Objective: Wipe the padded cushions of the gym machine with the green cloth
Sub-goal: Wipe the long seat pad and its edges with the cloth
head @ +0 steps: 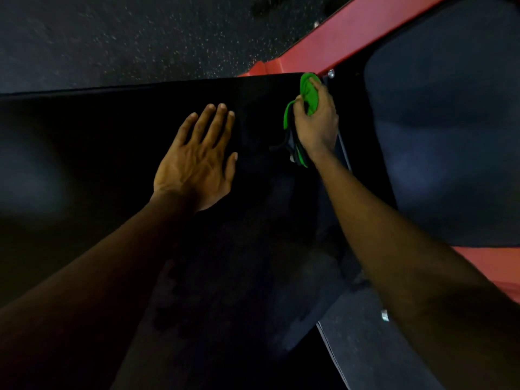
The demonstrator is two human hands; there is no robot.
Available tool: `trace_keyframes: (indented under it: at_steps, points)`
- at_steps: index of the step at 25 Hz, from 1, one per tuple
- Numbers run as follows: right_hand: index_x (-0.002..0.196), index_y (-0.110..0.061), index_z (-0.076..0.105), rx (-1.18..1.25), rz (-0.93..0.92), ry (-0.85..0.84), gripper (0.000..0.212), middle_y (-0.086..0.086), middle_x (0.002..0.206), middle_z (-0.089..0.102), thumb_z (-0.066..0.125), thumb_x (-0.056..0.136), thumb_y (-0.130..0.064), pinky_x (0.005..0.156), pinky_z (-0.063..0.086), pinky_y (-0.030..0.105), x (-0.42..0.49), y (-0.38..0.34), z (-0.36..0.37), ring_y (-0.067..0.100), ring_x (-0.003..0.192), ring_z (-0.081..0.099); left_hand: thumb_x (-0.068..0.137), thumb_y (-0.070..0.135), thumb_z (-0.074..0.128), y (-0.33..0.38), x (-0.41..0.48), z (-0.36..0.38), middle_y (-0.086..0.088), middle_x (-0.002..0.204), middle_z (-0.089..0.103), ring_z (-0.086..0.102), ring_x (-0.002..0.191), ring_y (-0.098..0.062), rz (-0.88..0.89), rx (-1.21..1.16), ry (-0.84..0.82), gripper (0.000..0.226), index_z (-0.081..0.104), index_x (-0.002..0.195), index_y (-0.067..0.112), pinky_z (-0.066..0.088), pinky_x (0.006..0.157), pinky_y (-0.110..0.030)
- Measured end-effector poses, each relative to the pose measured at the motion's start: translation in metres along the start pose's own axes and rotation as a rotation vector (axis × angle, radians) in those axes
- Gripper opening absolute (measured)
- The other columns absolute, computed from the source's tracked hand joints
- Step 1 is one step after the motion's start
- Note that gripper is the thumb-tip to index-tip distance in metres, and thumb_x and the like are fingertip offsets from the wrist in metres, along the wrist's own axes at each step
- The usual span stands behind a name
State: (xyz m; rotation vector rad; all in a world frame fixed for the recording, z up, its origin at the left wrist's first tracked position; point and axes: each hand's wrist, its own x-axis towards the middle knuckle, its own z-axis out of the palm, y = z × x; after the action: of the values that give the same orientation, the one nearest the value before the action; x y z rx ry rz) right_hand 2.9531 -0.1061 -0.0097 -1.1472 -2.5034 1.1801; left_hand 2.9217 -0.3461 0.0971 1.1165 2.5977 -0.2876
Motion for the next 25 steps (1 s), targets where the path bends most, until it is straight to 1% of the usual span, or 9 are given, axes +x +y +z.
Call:
trace_keyframes:
  at_steps: [3, 6, 8, 10, 14, 17, 19, 21, 25]
  points:
    - [0.139, -0.018, 0.059, 0.032, 0.09, 0.027, 0.054, 0.003, 0.141, 0.061, 0.057, 0.088, -0.036, 0.111, 0.043, 0.038, -0.013, 0.012, -0.003, 0.02, 0.129, 0.057, 0.104, 0.042, 0.018, 0.0, -0.001, 0.0, -0.012, 0.168, 0.009, 0.006, 0.156, -0.026, -0.007, 0.006, 0.006, 0.067, 0.009, 0.16, 0.007, 0.005, 0.126, -0.043]
    - [0.142, -0.021, 0.056, 0.024, 0.129, 0.017, 0.054, 0.005, 0.148, 0.054, 0.055, 0.091, -0.037, 0.114, 0.038, 0.045, -0.093, 0.017, -0.016, 0.023, 0.137, 0.049, 0.1, 0.041, 0.018, 0.002, 0.0, -0.009, -0.016, 0.166, 0.017, 0.013, 0.155, -0.029, -0.024, -0.029, 0.014, 0.07, 0.017, 0.159, 0.004, 0.01, 0.126, -0.044]
    - [0.144, -0.022, 0.055, 0.009, 0.02, -0.042, 0.052, 0.006, 0.152, 0.05, 0.056, 0.093, -0.034, 0.117, 0.035, 0.049, -0.146, 0.016, -0.026, 0.024, 0.143, 0.043, 0.092, 0.04, 0.024, 0.012, 0.011, -0.012, -0.021, 0.161, 0.029, 0.024, 0.151, -0.033, -0.035, -0.116, 0.052, 0.075, 0.029, 0.155, 0.0, 0.017, 0.124, -0.046]
    - [0.145, -0.022, 0.054, 0.01, -0.111, -0.143, 0.052, 0.003, 0.157, 0.045, 0.056, 0.094, -0.033, 0.12, 0.029, 0.05, -0.167, 0.011, -0.03, 0.022, 0.148, 0.037, 0.093, 0.038, 0.026, 0.027, 0.02, -0.008, -0.021, 0.161, 0.03, 0.026, 0.151, -0.034, 0.003, -0.137, 0.052, 0.073, 0.029, 0.155, 0.0, 0.017, 0.124, -0.045]
    - [0.145, -0.02, 0.054, -0.042, -0.321, -0.191, 0.052, 0.006, 0.155, 0.047, 0.052, 0.095, -0.032, 0.12, 0.031, 0.045, -0.105, -0.003, -0.013, 0.025, 0.146, 0.04, 0.104, 0.038, 0.02, 0.038, 0.024, 0.01, -0.017, 0.165, 0.018, 0.015, 0.154, -0.029, 0.0, -0.064, 0.033, 0.065, 0.018, 0.159, 0.003, 0.008, 0.126, -0.043]
    - [0.141, -0.019, 0.059, -0.061, -0.264, -0.114, 0.052, 0.004, 0.148, 0.055, 0.051, 0.091, -0.033, 0.116, 0.036, 0.039, -0.029, -0.005, -0.001, 0.024, 0.139, 0.049, 0.104, 0.038, 0.022, 0.037, 0.023, 0.01, -0.016, 0.167, 0.013, 0.011, 0.155, -0.029, -0.009, -0.048, 0.029, 0.066, 0.012, 0.16, 0.004, 0.008, 0.126, -0.044]
    - [0.136, -0.019, 0.063, -0.037, -0.17, -0.072, 0.055, 0.0, 0.142, 0.061, 0.047, 0.087, -0.038, 0.112, 0.042, 0.042, 0.007, -0.012, 0.006, 0.018, 0.132, 0.055, 0.103, 0.039, 0.021, 0.038, 0.026, 0.009, -0.015, 0.168, 0.009, 0.007, 0.155, -0.028, -0.007, -0.046, 0.021, 0.067, 0.008, 0.16, 0.005, 0.007, 0.126, -0.044]
    - [0.131, -0.017, 0.066, -0.008, -0.141, -0.066, 0.056, 0.0, 0.139, 0.063, 0.045, 0.084, -0.038, 0.107, 0.046, 0.043, 0.011, -0.026, 0.012, 0.018, 0.128, 0.058, 0.103, 0.04, 0.02, 0.037, 0.025, 0.009, -0.014, 0.168, 0.006, 0.005, 0.156, -0.028, -0.014, -0.051, 0.0, 0.069, 0.006, 0.16, 0.006, 0.005, 0.126, -0.043]
    - [0.136, -0.021, 0.062, -0.086, -0.375, -0.228, 0.048, 0.005, 0.153, 0.05, 0.051, 0.091, -0.033, 0.117, 0.035, 0.05, -0.027, -0.029, 0.008, 0.025, 0.142, 0.045, 0.103, 0.04, 0.017, 0.037, 0.026, 0.008, -0.014, 0.168, 0.005, 0.003, 0.156, -0.028, -0.019, -0.049, -0.016, 0.068, 0.004, 0.16, 0.007, 0.003, 0.126, -0.043]
